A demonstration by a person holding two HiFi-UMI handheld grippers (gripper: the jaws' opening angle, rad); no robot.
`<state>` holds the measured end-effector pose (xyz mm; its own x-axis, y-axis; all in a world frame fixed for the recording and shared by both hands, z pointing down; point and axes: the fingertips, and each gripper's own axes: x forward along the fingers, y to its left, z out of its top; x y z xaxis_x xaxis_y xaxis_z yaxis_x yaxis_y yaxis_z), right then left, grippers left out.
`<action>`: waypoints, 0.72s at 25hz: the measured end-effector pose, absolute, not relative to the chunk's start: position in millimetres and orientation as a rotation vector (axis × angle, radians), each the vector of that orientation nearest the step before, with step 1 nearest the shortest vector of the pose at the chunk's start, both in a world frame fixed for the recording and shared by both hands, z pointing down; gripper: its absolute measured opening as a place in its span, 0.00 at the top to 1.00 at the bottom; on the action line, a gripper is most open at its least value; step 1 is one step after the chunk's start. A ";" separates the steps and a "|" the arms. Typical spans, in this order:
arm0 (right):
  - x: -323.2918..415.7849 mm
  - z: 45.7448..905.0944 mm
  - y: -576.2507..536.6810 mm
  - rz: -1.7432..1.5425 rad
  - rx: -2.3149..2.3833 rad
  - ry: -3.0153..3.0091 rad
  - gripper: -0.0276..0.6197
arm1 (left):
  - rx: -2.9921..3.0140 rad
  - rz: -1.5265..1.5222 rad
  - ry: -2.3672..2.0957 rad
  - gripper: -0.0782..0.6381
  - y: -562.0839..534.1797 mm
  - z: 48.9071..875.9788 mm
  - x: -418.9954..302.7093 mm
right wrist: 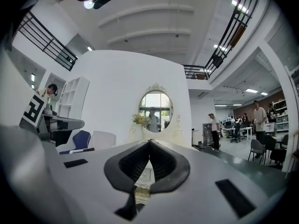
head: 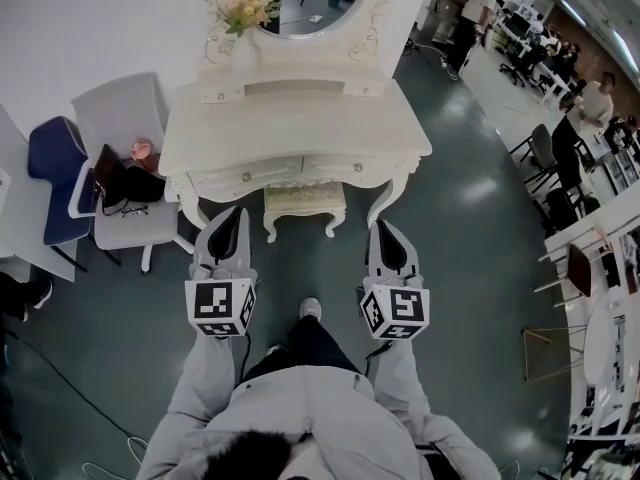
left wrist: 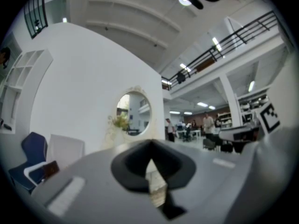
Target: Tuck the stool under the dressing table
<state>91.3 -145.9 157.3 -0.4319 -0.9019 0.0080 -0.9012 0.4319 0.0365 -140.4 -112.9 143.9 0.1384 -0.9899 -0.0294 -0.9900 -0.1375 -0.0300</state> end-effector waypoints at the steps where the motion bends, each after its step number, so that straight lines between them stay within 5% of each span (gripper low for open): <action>1: 91.2 157.0 -144.5 -0.044 1.662 -2.632 0.95 | -2.337 0.008 2.034 0.88 -111.3 142.6 -140.9; 18: 87.0 141.6 -138.1 -0.088 1.687 -2.631 0.95 | -2.311 0.061 2.004 0.88 -102.8 126.3 -145.8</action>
